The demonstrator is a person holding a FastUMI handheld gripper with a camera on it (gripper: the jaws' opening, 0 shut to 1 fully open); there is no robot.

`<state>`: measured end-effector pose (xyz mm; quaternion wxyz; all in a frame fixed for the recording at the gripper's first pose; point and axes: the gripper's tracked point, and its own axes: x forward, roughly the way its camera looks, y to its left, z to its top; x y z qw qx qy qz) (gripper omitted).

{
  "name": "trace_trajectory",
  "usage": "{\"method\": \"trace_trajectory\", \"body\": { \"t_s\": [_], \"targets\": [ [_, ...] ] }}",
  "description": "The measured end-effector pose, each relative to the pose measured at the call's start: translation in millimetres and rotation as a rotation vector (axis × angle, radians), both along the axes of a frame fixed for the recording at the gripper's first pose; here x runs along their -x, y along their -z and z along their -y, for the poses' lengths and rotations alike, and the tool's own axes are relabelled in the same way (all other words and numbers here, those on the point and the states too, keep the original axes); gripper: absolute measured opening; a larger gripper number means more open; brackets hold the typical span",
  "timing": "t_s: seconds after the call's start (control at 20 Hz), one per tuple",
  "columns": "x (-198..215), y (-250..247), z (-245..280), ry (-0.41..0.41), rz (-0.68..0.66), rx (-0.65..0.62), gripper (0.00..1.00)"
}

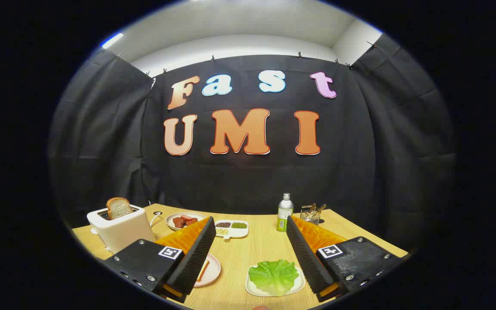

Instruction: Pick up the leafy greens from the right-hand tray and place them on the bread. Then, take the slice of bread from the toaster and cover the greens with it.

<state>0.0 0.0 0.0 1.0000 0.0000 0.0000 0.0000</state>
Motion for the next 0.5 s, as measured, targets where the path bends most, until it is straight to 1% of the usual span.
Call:
{"method": "trace_trajectory", "body": {
  "t_s": [0.2,0.4,0.5],
  "targets": [
    [-4.3,10.9,9.9,0.021,-0.044,-0.042,0.99],
    [-7.4,8.4,28.8,0.080,-0.028,-0.003,0.99],
    [-6.9,3.2,29.5,0.090,-0.013,0.010,0.99]
  ]
}}
